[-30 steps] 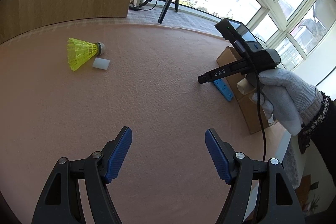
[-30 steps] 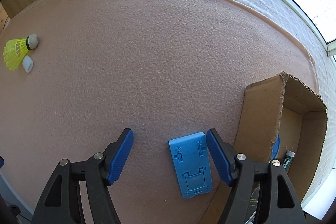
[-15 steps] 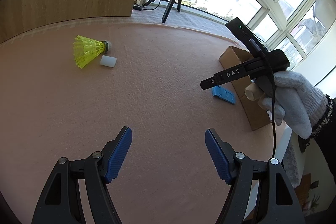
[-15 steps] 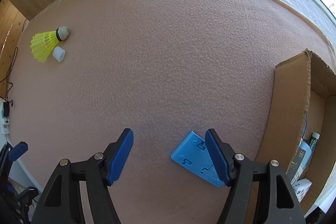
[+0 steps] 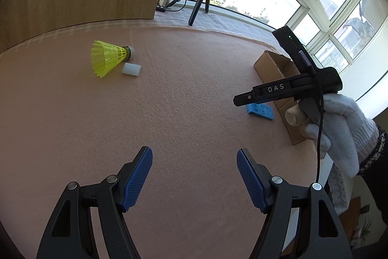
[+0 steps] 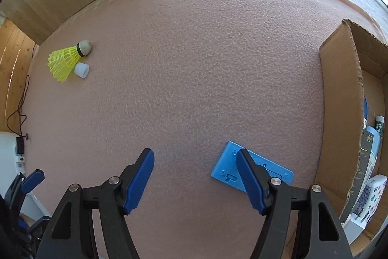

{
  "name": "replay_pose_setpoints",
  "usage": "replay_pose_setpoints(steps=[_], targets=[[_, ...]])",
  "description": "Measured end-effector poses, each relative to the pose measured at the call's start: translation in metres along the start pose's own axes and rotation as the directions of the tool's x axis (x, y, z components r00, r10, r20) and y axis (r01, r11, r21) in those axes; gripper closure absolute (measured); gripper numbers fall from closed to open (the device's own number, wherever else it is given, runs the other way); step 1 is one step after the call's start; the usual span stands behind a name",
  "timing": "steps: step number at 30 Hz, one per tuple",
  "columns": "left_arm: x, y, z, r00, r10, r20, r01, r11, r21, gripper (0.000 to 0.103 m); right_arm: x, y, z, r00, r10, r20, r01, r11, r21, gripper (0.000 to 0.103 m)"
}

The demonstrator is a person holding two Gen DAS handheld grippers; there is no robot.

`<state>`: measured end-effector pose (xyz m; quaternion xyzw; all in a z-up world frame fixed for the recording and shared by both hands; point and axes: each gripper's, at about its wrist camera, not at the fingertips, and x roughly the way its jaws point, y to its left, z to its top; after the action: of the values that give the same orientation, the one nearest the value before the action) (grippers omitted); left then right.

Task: Organize objects
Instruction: 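Grasp the blue phone stand with the right gripper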

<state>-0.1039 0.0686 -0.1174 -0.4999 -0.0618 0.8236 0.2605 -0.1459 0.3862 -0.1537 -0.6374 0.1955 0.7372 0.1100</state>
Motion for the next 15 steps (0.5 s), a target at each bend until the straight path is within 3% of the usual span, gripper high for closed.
replay_pose_setpoints(steps=[3, 12, 15], targets=[[-0.001, 0.004, 0.0, 1.0, 0.0, 0.001, 0.0, 1.0, -0.008, 0.028, -0.009, -0.008, -0.001, 0.991, -0.118, 0.061, 0.117, 0.993, 0.024, 0.037], [-0.009, 0.005, -0.002, 1.0, -0.006, 0.005, 0.006, 1.0, 0.009, 0.028, -0.004, -0.028, -0.002, 0.992, -0.124, 0.016, 0.122, 0.988, 0.099, 0.037], [-0.01, 0.009, -0.002, 1.0, -0.003, 0.006, 0.003, 1.0, 0.002, 0.028, -0.008, -0.027, -0.007, 0.997, -0.082, -0.007, 0.083, 0.991, 0.108, 0.034]])
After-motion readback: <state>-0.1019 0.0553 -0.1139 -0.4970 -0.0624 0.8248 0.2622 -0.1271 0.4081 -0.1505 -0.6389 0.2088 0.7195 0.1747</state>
